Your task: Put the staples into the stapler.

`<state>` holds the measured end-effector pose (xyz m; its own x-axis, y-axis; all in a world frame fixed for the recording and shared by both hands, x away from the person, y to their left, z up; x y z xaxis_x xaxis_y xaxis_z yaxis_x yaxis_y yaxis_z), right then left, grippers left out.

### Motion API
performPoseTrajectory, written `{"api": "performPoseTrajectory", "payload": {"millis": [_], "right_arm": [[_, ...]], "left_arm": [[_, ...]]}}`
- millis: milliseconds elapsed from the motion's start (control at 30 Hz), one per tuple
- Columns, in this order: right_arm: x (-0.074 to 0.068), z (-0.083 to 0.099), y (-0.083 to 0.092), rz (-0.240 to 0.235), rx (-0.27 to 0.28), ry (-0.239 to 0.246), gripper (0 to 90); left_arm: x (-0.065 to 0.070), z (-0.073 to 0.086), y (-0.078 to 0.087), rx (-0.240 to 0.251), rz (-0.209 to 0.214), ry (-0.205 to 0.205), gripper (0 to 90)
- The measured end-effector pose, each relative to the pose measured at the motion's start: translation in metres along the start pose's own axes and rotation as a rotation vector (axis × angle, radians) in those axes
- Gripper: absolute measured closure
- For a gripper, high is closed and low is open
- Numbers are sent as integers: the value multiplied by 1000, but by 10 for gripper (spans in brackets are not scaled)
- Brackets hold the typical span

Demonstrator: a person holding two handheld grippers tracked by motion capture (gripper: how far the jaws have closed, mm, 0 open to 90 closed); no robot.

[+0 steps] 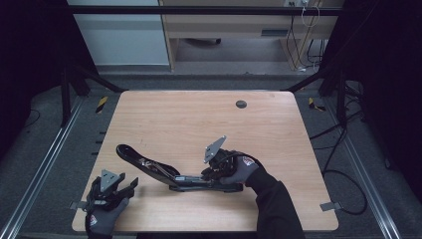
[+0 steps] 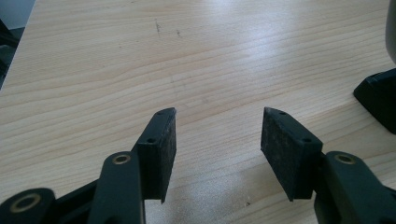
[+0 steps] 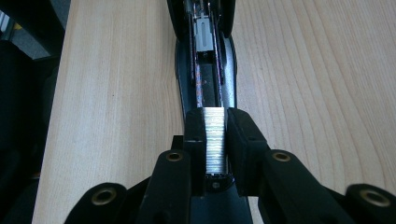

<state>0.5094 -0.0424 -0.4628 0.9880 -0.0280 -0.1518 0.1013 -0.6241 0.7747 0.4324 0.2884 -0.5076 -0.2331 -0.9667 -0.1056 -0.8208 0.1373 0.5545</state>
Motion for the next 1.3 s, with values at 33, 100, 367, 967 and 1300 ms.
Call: {"api": "performPoseTrajectory", "payload": {"millis": [33, 100, 367, 967, 1300], "right_arm": [[0, 0, 0, -1, 0, -1, 784], [0, 0, -1, 3, 3, 2, 783], [0, 0, -1, 2, 6, 5, 784], [1, 0, 0, -18, -5, 38, 784], [1, 0, -1, -15, -6, 34, 784]], "left_arm": [[0, 0, 0, 0, -1, 1, 451], [0, 0, 0, -1, 0, 1, 451], [0, 0, 0, 1, -1, 2, 451], [0, 0, 0, 1, -3, -1, 451], [0, 0, 0, 0, -3, -2, 451]]}}
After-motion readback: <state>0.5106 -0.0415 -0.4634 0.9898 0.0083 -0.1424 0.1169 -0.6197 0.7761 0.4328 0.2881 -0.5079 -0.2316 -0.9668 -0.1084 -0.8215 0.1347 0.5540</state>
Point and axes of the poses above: each handheld gripper's, and its own axes: y roughly backward along the jaws, z roughly out of its underside, x roughly to its right, the point moved 3 cm from there along -y, roughly forward along the jaws, and after that the axes turned 7 degrees about -z, right-handed, at the moved point
